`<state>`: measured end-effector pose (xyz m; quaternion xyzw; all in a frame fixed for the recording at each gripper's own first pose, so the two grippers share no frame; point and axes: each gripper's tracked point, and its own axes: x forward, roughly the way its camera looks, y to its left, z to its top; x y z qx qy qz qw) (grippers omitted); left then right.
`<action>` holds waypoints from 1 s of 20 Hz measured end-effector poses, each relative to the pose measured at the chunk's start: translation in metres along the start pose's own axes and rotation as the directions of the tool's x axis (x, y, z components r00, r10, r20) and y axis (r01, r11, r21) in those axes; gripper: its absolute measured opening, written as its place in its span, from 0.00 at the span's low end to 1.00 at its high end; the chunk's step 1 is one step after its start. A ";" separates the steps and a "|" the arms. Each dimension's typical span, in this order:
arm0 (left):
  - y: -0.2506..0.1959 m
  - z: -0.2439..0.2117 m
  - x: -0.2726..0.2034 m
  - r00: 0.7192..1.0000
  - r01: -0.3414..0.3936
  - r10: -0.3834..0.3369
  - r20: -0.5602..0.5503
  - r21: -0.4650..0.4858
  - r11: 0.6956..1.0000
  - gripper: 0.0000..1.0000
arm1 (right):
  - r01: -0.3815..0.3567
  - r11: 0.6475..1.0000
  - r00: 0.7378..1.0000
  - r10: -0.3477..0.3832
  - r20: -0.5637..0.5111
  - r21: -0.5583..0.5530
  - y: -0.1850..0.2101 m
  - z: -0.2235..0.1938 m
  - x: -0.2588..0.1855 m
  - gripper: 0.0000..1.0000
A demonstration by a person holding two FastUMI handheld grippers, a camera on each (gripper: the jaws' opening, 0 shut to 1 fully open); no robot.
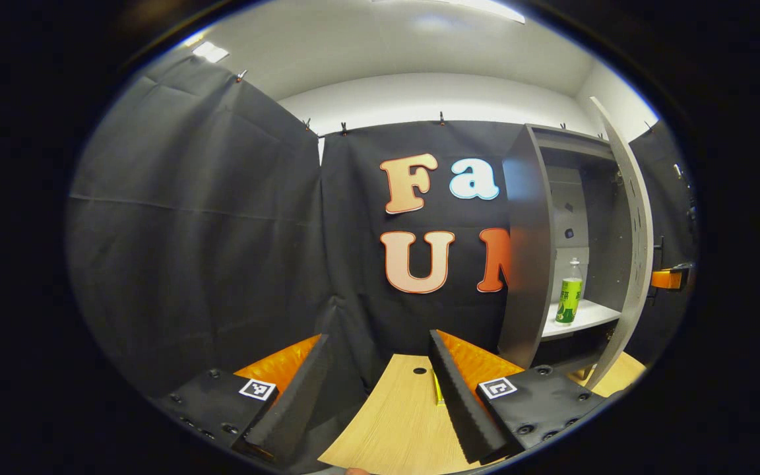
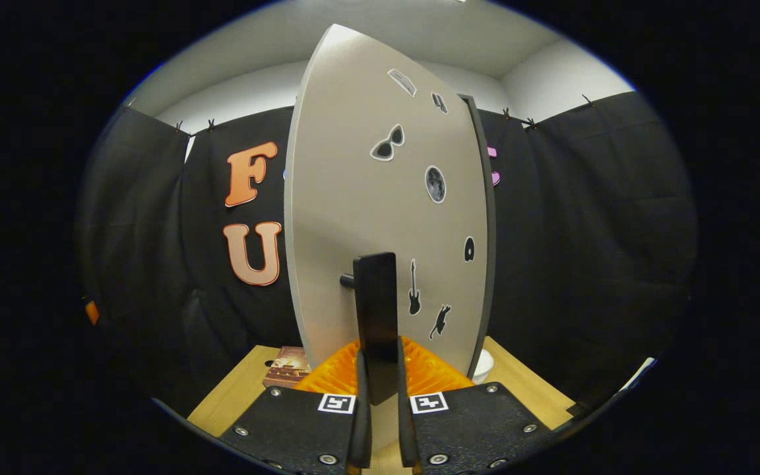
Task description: Open the cabinet door with the right hand, grasp the bottle in the cabinet with the left hand and place it on the coaster, then close the cabinet door with the right hand.
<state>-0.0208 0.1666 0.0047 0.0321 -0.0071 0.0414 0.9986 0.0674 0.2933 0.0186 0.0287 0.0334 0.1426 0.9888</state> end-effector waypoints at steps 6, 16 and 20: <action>-0.012 0.008 -0.008 0.998 0.063 -0.063 0.003 0.005 0.998 0.93 | 0.070 0.998 0.998 -0.070 0.005 -0.010 -0.042 -0.002 -0.027 0.12; -0.110 0.006 -0.008 0.985 0.173 -0.173 0.002 -0.002 0.985 0.99 | 0.269 0.963 0.963 -0.270 0.029 0.027 -0.150 -0.003 -0.053 0.03; -0.148 0.008 -0.007 0.977 0.214 -0.214 0.000 -0.003 0.977 0.99 | 0.225 0.974 0.974 -0.226 0.025 0.031 -0.178 -0.007 -0.059 0.03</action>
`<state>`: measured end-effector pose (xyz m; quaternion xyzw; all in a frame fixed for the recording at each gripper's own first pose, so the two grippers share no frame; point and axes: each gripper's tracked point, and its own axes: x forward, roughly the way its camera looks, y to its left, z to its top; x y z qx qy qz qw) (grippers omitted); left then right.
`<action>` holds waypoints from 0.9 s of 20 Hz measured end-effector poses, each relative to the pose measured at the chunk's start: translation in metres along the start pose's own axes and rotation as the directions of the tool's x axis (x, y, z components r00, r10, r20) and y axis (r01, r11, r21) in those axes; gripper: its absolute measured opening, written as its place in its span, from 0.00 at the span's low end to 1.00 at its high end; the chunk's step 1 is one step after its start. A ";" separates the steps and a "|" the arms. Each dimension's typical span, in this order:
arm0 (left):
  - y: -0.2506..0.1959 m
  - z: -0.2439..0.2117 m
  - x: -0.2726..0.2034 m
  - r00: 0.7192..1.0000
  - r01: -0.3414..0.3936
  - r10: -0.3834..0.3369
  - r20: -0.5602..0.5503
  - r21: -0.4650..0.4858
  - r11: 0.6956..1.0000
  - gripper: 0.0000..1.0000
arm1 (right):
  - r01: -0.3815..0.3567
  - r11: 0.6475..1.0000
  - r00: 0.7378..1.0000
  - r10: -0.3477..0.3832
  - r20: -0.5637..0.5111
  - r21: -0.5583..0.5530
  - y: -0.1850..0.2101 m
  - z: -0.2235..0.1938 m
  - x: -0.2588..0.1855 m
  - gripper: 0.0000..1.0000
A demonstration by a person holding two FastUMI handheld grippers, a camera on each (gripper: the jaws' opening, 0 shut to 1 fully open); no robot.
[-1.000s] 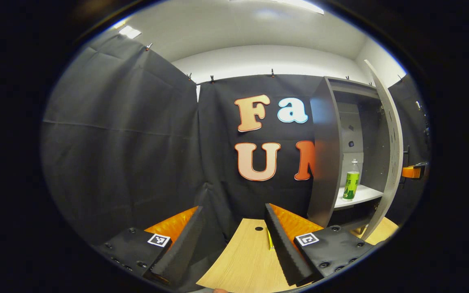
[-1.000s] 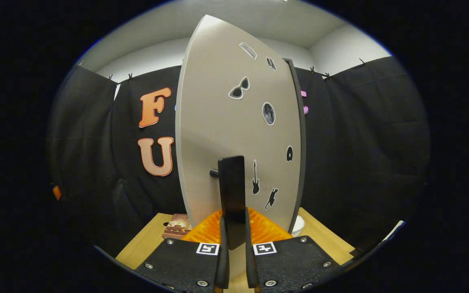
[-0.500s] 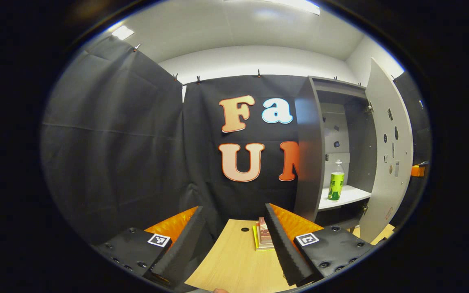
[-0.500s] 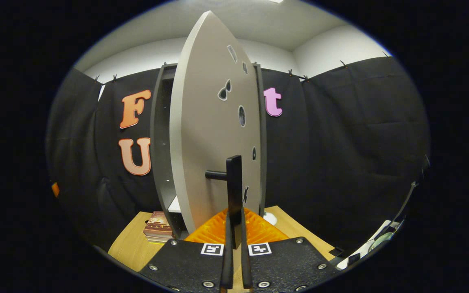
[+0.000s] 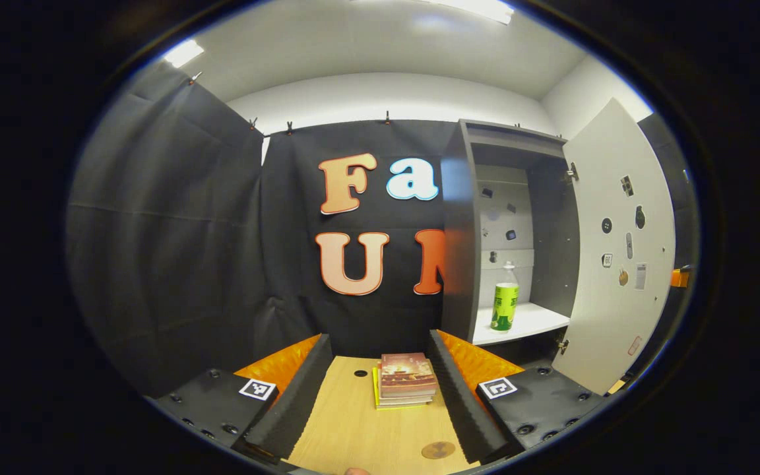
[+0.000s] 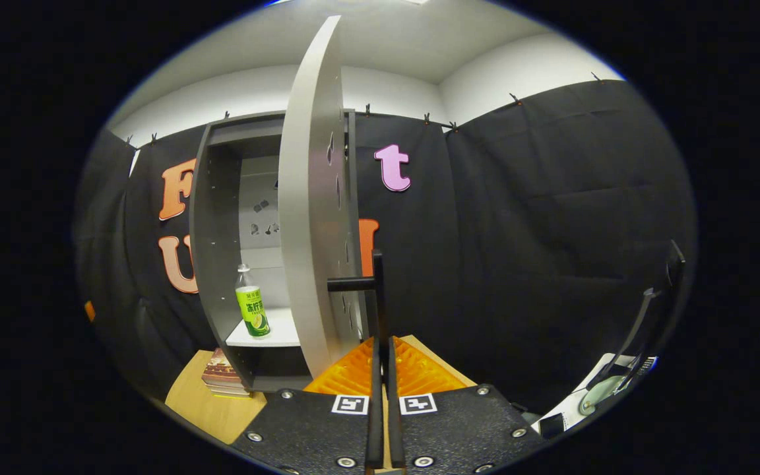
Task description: Open the cabinet door with the right hand, grasp the bottle in the cabinet with the left hand and place it on the coaster, then close the cabinet door with the right hand.
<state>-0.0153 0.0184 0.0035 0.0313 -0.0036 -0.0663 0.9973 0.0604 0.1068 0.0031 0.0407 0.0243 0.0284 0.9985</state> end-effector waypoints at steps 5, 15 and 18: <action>-0.050 -0.003 0.013 0.999 0.039 -0.039 -0.003 -0.005 0.999 0.96 | 0.035 0.999 0.999 -0.035 0.015 -0.019 -0.052 0.006 -0.009 0.05; -0.157 0.001 0.060 0.989 0.149 -0.149 0.003 -0.026 0.988 0.96 | 0.168 0.985 0.986 -0.168 0.008 -0.025 -0.144 0.008 -0.023 0.34; -0.196 0.006 0.083 0.979 0.202 -0.201 0.008 -0.030 0.979 0.96 | 0.170 0.985 0.985 -0.170 0.001 -0.039 -0.153 0.005 -0.018 0.55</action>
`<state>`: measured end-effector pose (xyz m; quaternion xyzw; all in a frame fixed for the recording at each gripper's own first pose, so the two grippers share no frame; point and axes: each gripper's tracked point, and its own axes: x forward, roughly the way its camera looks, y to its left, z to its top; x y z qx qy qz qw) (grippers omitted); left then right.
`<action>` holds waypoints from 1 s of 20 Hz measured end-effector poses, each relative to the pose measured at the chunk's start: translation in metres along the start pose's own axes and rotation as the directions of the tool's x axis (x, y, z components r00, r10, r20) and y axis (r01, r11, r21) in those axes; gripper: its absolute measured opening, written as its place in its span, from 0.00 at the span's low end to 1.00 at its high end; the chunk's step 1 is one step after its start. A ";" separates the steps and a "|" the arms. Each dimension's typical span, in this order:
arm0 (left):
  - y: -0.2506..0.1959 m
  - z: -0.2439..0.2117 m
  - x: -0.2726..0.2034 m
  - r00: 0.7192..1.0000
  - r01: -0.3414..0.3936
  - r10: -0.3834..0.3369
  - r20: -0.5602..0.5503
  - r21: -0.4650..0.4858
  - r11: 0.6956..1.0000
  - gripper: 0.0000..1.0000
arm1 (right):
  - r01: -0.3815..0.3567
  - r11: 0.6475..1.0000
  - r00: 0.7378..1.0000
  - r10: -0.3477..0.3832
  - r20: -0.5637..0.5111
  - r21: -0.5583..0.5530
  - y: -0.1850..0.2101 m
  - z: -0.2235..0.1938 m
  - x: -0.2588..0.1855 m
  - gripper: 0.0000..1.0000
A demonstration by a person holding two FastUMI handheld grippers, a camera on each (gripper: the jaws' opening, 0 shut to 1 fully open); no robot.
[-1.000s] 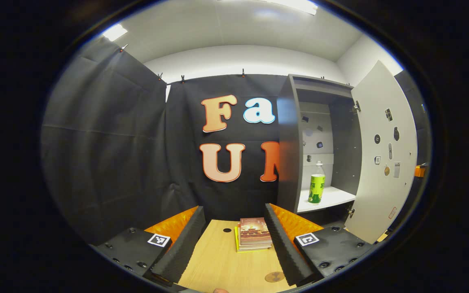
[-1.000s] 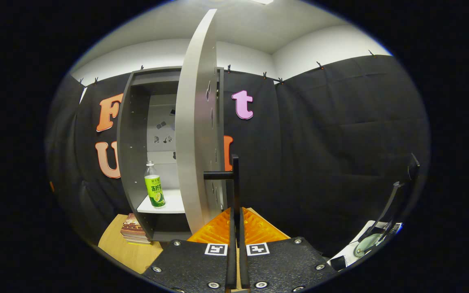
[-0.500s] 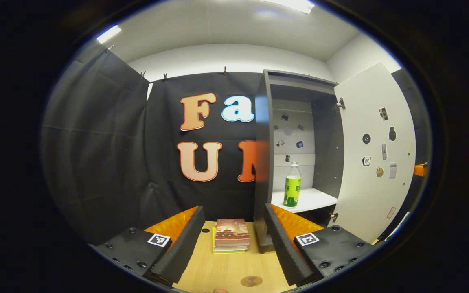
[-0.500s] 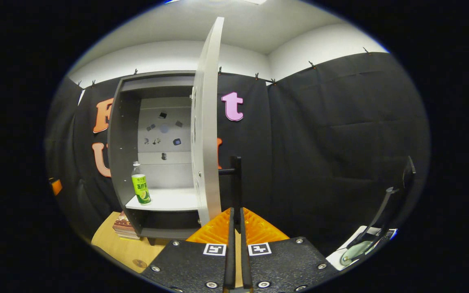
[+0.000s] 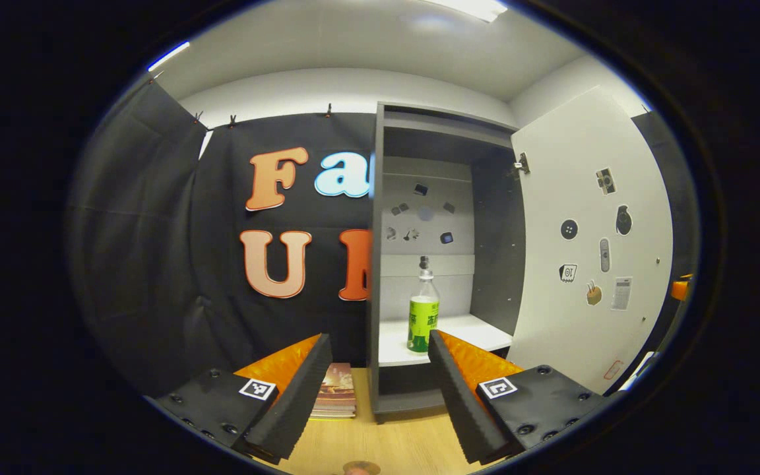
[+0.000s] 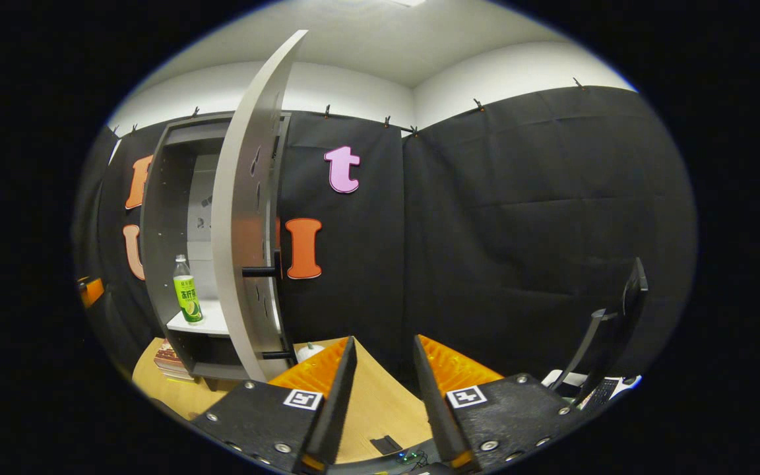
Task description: Open the cabinet door with the right hand, grasp the bottle in the cabinet with the left hand and place it on the coaster, then close the cabinet door with the right hand.
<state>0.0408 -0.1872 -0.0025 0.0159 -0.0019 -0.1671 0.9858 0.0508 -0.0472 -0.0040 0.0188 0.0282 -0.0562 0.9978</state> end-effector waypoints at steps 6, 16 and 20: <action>-0.046 -0.005 0.070 0.998 0.064 -0.064 -0.012 0.004 0.998 0.93 | 0.003 1.000 1.000 -0.003 0.006 0.025 -0.014 -0.001 0.013 0.87; -0.083 -0.031 0.193 0.994 0.090 -0.087 -0.069 0.041 0.995 0.96 | 0.092 0.994 0.996 -0.092 -0.017 0.052 -0.064 -0.012 0.034 0.93; -0.087 -0.049 0.230 0.992 0.075 -0.070 -0.103 0.040 0.996 0.94 | 0.129 0.990 0.991 -0.127 -0.029 0.052 -0.080 -0.019 0.037 0.93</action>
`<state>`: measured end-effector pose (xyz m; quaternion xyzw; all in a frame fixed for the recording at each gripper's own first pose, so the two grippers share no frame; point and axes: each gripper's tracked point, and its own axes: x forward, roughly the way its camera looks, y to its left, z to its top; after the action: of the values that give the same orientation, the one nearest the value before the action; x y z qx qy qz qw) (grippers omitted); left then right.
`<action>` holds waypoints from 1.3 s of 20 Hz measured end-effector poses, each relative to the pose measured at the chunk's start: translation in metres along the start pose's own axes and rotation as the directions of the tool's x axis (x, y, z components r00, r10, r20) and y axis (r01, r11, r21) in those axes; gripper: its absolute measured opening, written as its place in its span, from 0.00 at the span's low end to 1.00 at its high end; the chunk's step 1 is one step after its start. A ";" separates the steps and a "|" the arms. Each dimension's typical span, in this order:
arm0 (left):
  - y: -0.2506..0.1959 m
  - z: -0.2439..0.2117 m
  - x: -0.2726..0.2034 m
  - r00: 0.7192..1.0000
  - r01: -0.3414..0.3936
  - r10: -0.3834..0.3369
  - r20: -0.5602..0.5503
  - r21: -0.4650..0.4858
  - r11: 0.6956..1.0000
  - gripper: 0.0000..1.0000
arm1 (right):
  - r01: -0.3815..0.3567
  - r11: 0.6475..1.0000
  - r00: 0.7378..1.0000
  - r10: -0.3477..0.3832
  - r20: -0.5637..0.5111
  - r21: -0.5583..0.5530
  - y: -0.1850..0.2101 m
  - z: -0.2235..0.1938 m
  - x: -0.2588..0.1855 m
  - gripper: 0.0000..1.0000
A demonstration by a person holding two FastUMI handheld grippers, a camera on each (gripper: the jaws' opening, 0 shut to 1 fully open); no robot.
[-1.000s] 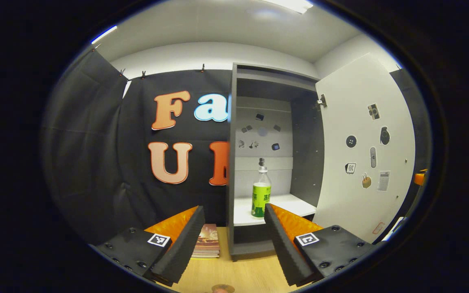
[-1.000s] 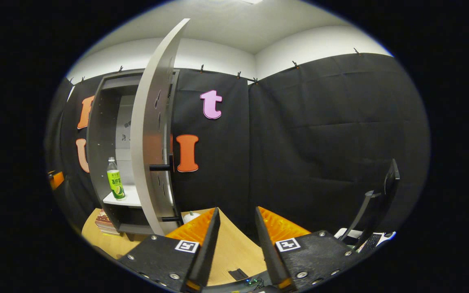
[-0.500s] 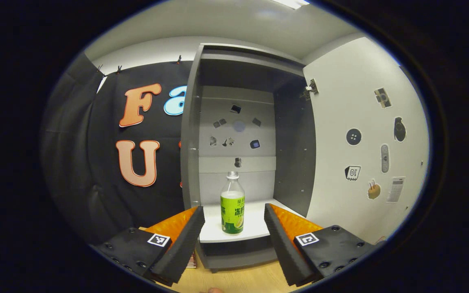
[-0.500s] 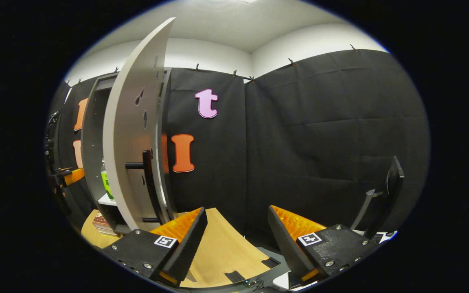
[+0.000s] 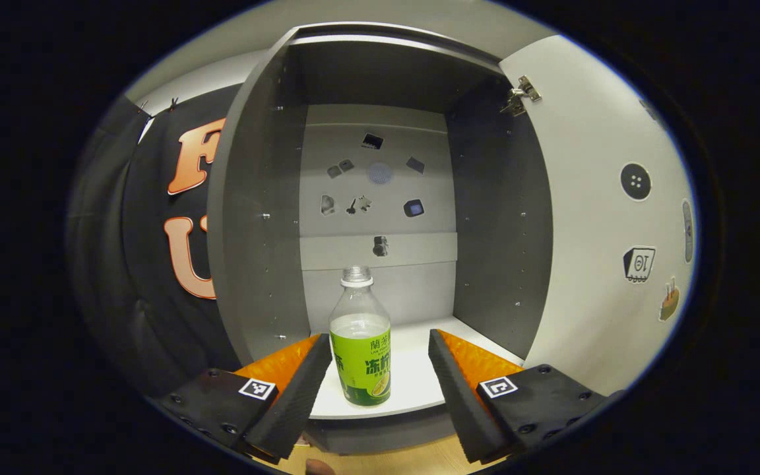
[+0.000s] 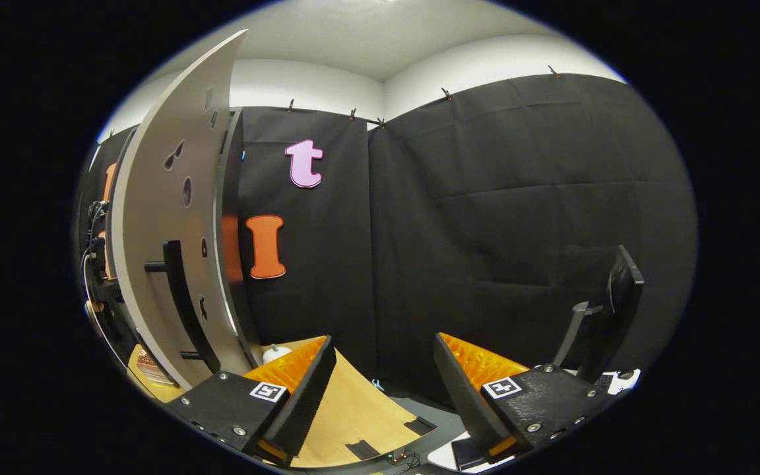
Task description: Open the cabinet door with the right hand, grasp the bottle in the cabinet with the left hand and place it on the coaster, then close the cabinet door with the right hand.
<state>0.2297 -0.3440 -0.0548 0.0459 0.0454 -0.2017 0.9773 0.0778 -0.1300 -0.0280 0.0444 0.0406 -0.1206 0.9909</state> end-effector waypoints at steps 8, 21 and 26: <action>0.012 -0.020 0.039 0.999 -0.044 0.043 -0.027 -0.019 0.999 0.97 | 0.015 1.000 0.999 -0.015 -0.028 -0.008 -0.005 -0.011 0.011 0.92; 0.018 -0.013 0.028 0.999 -0.023 0.021 -0.030 -0.071 0.997 0.81 | 0.005 1.000 0.999 -0.005 -0.038 -0.009 -0.001 -0.014 0.010 0.93; 0.022 -0.002 -0.020 1.000 -0.012 0.013 0.003 -0.070 0.997 0.81 | -0.011 1.000 0.999 0.012 -0.030 0.002 0.006 -0.010 0.010 0.93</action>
<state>0.2202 -0.3158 -0.0533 0.0115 0.0507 -0.1940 0.9796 0.0881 -0.1260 -0.0382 0.0472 0.0551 -0.1142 0.9908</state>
